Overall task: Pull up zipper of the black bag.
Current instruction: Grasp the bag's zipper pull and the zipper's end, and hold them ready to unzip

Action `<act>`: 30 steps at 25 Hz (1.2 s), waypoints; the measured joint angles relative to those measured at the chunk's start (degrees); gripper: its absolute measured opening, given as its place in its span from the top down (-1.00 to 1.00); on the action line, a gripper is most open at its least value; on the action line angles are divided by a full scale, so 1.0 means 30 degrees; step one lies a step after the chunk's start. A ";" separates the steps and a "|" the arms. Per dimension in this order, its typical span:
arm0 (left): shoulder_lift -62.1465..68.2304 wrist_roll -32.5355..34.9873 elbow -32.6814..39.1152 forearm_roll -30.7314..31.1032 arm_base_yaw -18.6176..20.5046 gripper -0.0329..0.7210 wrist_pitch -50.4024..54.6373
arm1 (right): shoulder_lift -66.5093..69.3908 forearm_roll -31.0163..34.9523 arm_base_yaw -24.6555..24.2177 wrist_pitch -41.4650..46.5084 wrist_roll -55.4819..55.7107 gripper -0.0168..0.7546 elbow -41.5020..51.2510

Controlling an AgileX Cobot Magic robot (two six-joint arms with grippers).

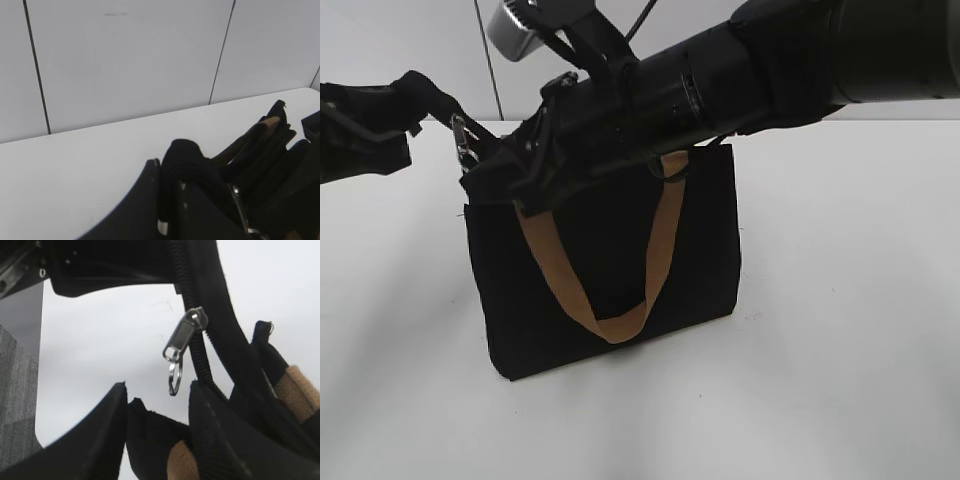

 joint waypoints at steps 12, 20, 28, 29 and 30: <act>0.0000 0.0000 0.0000 0.0000 0.0000 0.88 0.0000 | 0.0004 0.0758 0.0000 0.0000 -0.0260 0.31 0.0000; 0.0000 0.0000 0.0000 0.0000 0.0000 0.88 0.0000 | 0.0500 0.1206 0.0000 -0.0224 -0.0284 0.31 -0.0346; -0.0020 0.0000 0.0000 0.0000 0.0000 0.88 0.0000 | 0.0833 0.1347 0.0000 -0.0044 -0.0291 0.33 -0.0704; -0.0020 0.0000 0.0000 0.0000 0.0000 0.88 0.0000 | 0.0833 0.1347 0.0000 -0.0044 -0.0291 0.33 -0.0704; -0.0020 0.0000 0.0000 0.0000 0.0000 0.88 0.0000 | 0.0847 0.1347 0.0000 -0.0044 -0.0291 0.33 -0.0704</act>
